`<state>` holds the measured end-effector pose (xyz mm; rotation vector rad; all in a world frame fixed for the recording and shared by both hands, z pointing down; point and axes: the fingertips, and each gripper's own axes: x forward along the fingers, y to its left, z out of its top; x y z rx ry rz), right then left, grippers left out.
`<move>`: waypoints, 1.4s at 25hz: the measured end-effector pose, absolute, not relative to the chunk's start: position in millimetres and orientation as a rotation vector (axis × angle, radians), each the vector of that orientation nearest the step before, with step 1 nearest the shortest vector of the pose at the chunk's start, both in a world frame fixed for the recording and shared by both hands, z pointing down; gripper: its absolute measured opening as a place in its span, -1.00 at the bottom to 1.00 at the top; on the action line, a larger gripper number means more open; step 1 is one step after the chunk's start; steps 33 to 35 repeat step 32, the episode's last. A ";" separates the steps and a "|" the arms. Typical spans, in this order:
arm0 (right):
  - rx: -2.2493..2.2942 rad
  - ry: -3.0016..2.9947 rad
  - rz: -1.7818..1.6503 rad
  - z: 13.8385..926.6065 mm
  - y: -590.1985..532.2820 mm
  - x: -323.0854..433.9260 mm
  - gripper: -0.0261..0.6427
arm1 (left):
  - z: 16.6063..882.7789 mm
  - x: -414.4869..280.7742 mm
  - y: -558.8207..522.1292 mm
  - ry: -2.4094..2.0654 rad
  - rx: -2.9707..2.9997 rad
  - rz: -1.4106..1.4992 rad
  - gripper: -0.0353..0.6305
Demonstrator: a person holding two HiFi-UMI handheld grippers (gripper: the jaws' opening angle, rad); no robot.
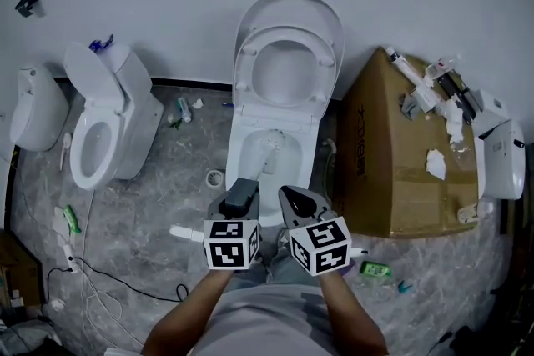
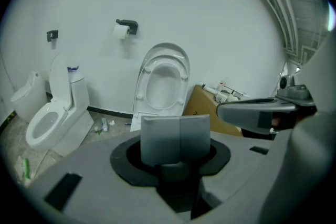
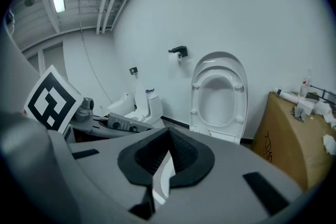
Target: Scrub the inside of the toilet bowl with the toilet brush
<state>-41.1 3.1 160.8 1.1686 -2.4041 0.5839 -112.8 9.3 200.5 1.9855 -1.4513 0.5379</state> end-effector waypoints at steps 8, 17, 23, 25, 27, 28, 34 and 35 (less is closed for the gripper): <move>1.233 -2.461 0.580 128.2 9.0 -41.6 -0.93 | 155.1 -108.5 11.3 -1.460 2.091 0.473 -0.43; 1.265 -2.482 0.572 119.2 17.7 -46.0 -0.93 | 149.0 -105.4 20.4 -1.418 2.116 0.442 -0.43; 1.257 -2.481 0.571 121.1 22.1 -47.3 -0.93 | 148.9 -105.6 21.0 -1.420 2.122 0.441 -0.43; 1.255 -2.479 0.572 122.6 22.9 -46.9 -0.93 | 150.3 -105.9 21.6 -1.420 2.120 0.440 -0.43; 1.254 -2.478 0.572 123.2 22.9 -46.8 -0.93 | 151.0 -106.5 21.6 -1.421 2.117 0.440 -0.43; 1.254 -2.478 0.572 123.4 22.7 -46.5 -0.93 | 151.3 -106.6 21.4 -1.421 2.117 0.441 -0.43; 1.250 -2.476 0.573 123.6 20.5 -45.8 -0.93 | 152.2 -107.2 19.3 -1.422 2.110 0.441 -0.43; 1.250 -2.476 0.573 123.6 20.5 -45.8 -0.93 | 152.2 -107.2 19.3 -1.422 2.110 0.441 -0.43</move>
